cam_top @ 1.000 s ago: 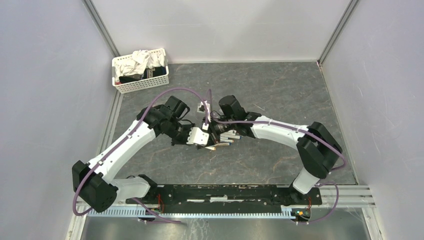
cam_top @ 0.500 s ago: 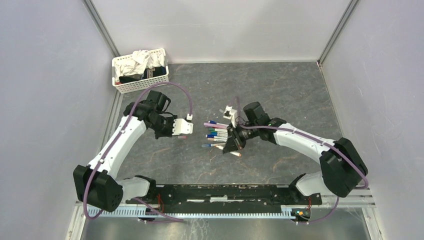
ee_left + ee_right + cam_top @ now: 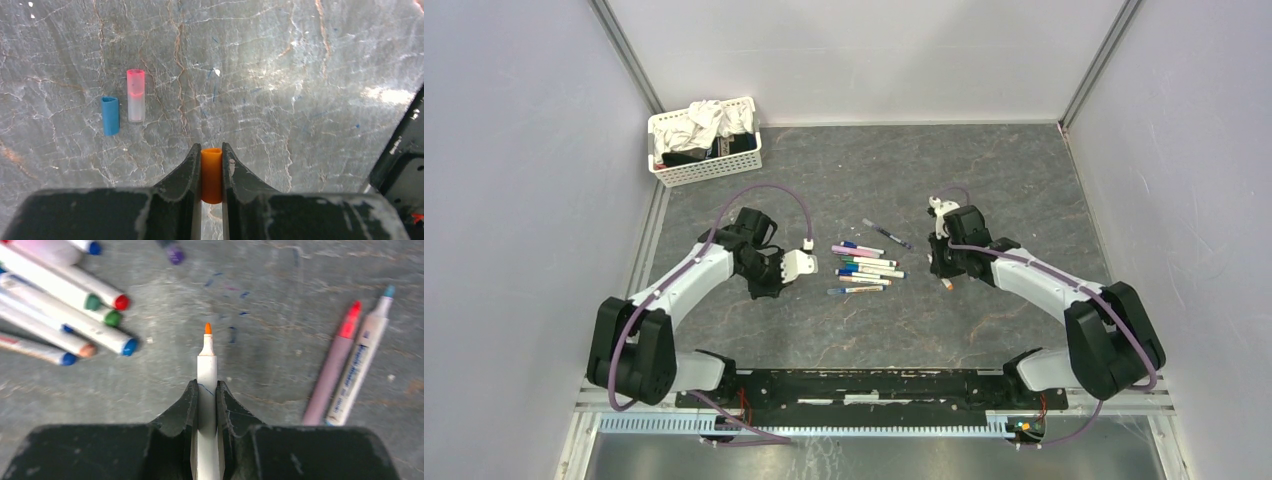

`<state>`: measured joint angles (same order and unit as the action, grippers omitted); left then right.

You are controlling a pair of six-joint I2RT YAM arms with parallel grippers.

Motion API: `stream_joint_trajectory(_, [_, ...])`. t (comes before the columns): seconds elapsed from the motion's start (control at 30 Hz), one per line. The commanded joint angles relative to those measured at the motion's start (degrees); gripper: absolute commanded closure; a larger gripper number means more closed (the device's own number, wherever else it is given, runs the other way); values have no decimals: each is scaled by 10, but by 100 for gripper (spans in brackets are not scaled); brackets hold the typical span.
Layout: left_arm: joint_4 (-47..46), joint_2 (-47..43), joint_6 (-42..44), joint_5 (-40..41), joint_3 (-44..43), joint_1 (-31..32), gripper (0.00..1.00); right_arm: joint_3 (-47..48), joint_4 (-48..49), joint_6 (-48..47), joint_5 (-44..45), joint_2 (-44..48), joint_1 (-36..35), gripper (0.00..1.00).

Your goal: Open the pen caps

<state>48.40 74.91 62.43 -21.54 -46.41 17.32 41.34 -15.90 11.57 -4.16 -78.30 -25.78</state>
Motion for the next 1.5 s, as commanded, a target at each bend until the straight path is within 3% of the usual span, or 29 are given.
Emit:
stream_joint_trajectory(0.0, [-86, 24, -52, -12, 15, -2, 96, -11, 43, 17, 126, -13, 4, 100])
stream_joint_trajectory(0.3, [-124, 72, -61, -10, 13, -2, 82, -4, 62, 4, 177, -55, 23, 97])
stream_joint_trajectory(0.53, [-124, 79, -66, -4, 1, -2, 80, -1, 64, -2, 173, -75, 26, 78])
stream_joint_trajectory(0.6, [-117, 78, -66, -6, -6, -2, 77, -1, 63, -5, 175, -76, 29, 71])
stream_joint_trajectory(0.93, [-89, 71, -78, -16, -49, -3, 51, 12, 50, -2, 178, -55, 34, 70])
stream_joint_trajectory(1.03, [-67, 63, -85, -19, -85, -3, 50, 26, 41, 2, 181, -36, 34, 68])
stream_joint_trajectory(1.23, [-27, 36, -139, 9, -189, -4, 45, 79, 38, -9, 146, -26, 34, 55])
stream_joint_trajectory(1.37, [23, 28, -173, 25, -268, -4, 37, 128, 47, -33, 65, -70, 32, 51])
stream_joint_trajectory(1.4, [34, 24, -177, 32, -287, -4, 28, 144, 46, -39, 49, -86, 30, 51])
stream_joint_trajectory(1.47, [55, 18, -193, 44, -321, -4, 19, 172, 46, -55, 9, -119, 25, 51])
